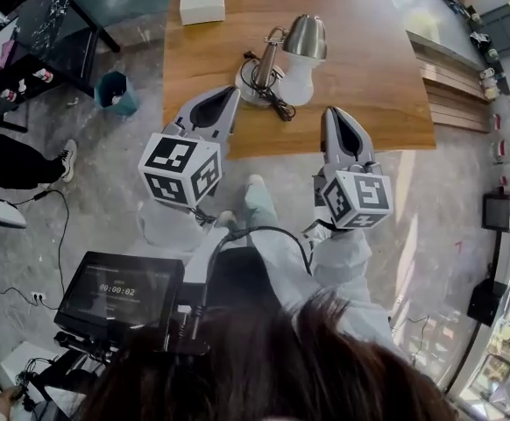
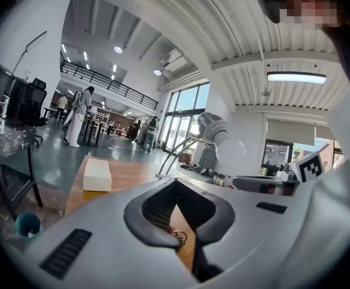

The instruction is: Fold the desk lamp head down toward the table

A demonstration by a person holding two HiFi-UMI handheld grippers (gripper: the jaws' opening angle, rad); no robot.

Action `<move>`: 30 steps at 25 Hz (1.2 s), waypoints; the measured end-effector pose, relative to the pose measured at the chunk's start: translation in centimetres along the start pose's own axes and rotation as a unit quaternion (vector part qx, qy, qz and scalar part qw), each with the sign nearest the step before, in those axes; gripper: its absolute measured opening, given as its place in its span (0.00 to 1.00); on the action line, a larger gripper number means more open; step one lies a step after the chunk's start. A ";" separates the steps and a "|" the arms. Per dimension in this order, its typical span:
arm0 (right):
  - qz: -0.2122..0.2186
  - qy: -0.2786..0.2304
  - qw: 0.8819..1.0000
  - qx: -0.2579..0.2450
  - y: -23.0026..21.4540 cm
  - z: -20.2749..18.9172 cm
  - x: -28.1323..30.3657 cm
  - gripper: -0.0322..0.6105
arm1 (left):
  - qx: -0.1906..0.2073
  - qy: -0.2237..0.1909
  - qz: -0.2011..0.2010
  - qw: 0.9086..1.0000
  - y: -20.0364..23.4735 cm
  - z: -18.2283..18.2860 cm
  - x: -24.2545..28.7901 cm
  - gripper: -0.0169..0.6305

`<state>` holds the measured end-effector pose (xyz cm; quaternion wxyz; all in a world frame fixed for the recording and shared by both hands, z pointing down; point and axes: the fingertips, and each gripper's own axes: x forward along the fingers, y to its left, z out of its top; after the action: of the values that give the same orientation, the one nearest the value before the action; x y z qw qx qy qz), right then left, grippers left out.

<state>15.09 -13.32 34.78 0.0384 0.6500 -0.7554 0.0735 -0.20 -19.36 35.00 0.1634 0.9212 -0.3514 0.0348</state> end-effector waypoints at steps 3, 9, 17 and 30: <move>0.032 0.007 0.999 -0.005 -2.0 0.0 2.9 0.05 | -0.009 -0.011 0.012 1.000 0.9 1.4 2.7 0.03; 0.143 0.042 0.989 -0.011 -3.3 -1.5 8.3 0.05 | -0.046 0.012 -0.013 0.999 1.7 2.5 7.1 0.03; 0.265 0.097 0.959 -0.031 -2.9 -5.4 13.0 0.09 | -0.175 0.068 -0.120 0.975 2.8 2.7 10.3 0.03; 0.363 0.122 0.924 -0.014 -0.3 -8.1 17.7 0.31 | -0.477 0.099 -0.305 0.818 2.5 4.7 12.2 0.33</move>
<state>12.35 -29.33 45.53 0.1104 0.3169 -0.9299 0.1507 7.06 -30.43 33.47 0.6186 0.7796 -0.0067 -0.0979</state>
